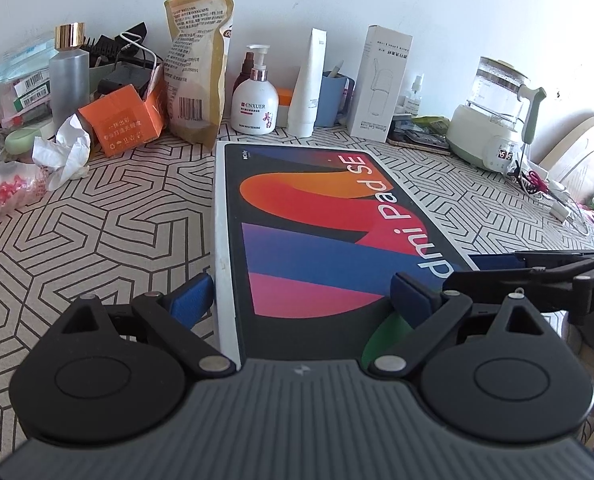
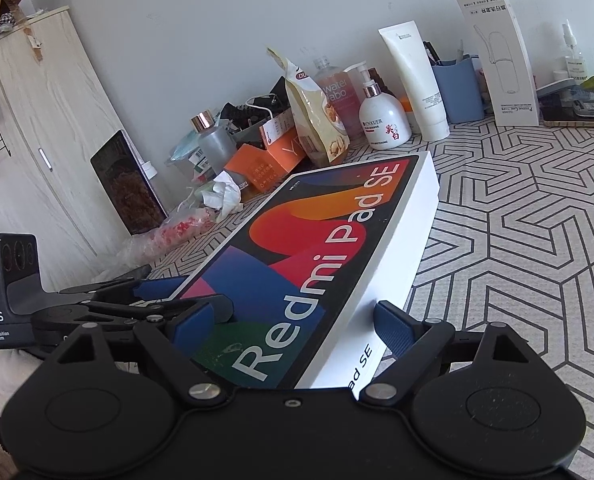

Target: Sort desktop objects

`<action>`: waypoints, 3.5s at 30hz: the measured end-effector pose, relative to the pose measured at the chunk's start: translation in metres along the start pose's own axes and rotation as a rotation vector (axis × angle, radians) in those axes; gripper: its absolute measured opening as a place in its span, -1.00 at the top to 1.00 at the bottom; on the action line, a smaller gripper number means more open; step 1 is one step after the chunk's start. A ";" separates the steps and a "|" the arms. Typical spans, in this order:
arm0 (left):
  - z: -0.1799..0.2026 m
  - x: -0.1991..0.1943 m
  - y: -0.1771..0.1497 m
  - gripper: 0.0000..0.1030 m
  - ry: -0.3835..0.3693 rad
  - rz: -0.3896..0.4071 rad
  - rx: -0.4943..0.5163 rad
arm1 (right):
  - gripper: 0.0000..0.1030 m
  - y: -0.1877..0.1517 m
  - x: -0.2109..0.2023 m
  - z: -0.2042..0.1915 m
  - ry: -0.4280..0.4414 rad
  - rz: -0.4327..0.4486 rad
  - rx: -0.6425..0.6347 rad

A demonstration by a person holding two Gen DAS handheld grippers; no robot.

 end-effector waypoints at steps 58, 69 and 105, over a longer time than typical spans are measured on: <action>-0.019 0.037 -0.003 -1.00 0.082 -0.187 -0.195 | -0.90 -0.020 -0.009 -0.005 -0.126 -0.044 -0.160; 0.005 0.003 -0.002 -1.00 0.106 -0.112 -0.072 | -0.91 -0.019 -0.047 -0.010 -0.138 0.038 -0.118; 0.084 -0.062 -0.064 -1.00 0.010 -0.116 0.032 | -0.92 -0.036 -0.104 -0.008 -0.227 0.100 -0.130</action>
Point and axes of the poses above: each gripper's, at about its wrist camera, not at the fingertips, and x roughly the way its jaws point, z to its right, y to its top, the point moved 6 cm from there along x, roughly the way its jaws point, and after that the axes turned 15 degrees about z, right-handed, at the moved point
